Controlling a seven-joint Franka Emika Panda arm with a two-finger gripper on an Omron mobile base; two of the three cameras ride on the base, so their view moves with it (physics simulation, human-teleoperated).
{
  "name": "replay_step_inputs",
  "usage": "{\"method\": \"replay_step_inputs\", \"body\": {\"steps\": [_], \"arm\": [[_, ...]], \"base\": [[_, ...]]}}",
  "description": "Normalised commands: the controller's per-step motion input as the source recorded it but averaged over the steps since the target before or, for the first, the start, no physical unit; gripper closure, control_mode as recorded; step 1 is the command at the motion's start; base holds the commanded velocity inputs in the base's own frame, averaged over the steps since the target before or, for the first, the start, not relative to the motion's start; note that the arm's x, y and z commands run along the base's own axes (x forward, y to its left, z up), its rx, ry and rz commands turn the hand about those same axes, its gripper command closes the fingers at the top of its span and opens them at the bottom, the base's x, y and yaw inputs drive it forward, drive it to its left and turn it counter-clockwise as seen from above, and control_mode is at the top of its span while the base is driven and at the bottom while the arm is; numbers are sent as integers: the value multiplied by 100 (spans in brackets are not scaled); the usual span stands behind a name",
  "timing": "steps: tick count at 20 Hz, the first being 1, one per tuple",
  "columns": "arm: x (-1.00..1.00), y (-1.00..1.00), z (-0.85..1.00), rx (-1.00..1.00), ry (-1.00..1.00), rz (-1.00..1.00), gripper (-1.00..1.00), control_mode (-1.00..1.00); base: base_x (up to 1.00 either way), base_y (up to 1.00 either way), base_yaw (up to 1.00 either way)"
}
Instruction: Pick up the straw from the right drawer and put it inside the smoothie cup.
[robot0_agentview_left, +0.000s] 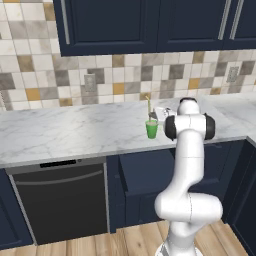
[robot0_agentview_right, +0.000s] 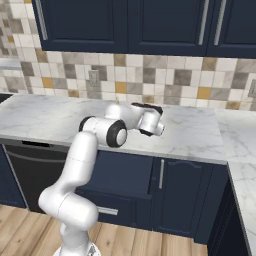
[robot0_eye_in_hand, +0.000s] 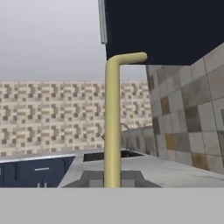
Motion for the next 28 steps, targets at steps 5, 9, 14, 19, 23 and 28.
{"method": "replay_step_inputs", "body": {"steps": [5, 9, 14, 19, 23, 28], "arm": [[4, -11, -9, 1, 0, 0, 100, -100], [-38, -23, 0, 0, 0, 0, 100, -100], [-30, -4, 0, 0, 0, 0, 100, -100], [-3, 0, 0, 0, 0, 0, -100, -100], [-1, 0, 0, 0, 0, 0, -100, -100], [-7, 0, 0, 0, 0, 0, -100, -100]], "base": [[0, 0, 0], [0, 0, 0], [0, 0, 0], [0, 0, 0], [0, 0, 0], [0, 0, 0]]}}
